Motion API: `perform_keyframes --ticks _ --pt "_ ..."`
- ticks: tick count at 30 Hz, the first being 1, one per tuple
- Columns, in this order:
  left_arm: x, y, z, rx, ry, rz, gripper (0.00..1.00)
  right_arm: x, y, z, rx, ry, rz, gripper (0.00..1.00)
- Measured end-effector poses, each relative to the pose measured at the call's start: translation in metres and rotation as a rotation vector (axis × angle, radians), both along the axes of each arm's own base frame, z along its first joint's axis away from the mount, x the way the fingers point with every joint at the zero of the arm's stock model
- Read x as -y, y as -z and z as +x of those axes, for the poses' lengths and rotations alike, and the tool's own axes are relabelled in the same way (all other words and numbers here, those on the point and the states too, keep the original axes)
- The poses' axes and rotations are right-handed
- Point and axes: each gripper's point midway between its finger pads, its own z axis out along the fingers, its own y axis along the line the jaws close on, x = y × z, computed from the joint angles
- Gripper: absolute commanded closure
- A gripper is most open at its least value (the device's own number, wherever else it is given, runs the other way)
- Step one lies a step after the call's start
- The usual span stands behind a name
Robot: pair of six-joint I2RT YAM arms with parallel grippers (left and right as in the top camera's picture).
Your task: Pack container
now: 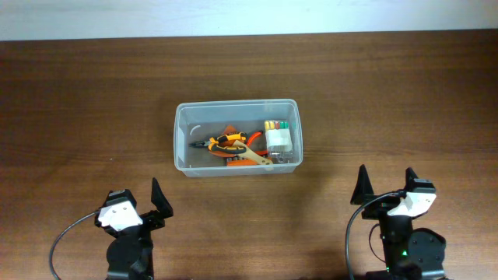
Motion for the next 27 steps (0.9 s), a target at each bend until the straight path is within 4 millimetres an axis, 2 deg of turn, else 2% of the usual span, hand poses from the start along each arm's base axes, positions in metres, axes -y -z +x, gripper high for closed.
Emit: perform_keyframes --ticks 9,18,27 --pt "0.000 0.000 0.000 0.000 0.000 0.000 0.01 0.000 0.034 0.003 -0.052 0.000 -0.002 0.01" --pt "0.000 0.000 0.000 0.000 0.000 0.000 0.01 -0.001 0.055 0.006 -0.081 -0.005 -0.007 0.01" --pt "0.000 0.000 0.000 0.000 0.000 0.000 0.01 -0.007 0.054 0.007 -0.070 -0.047 -0.076 0.01"
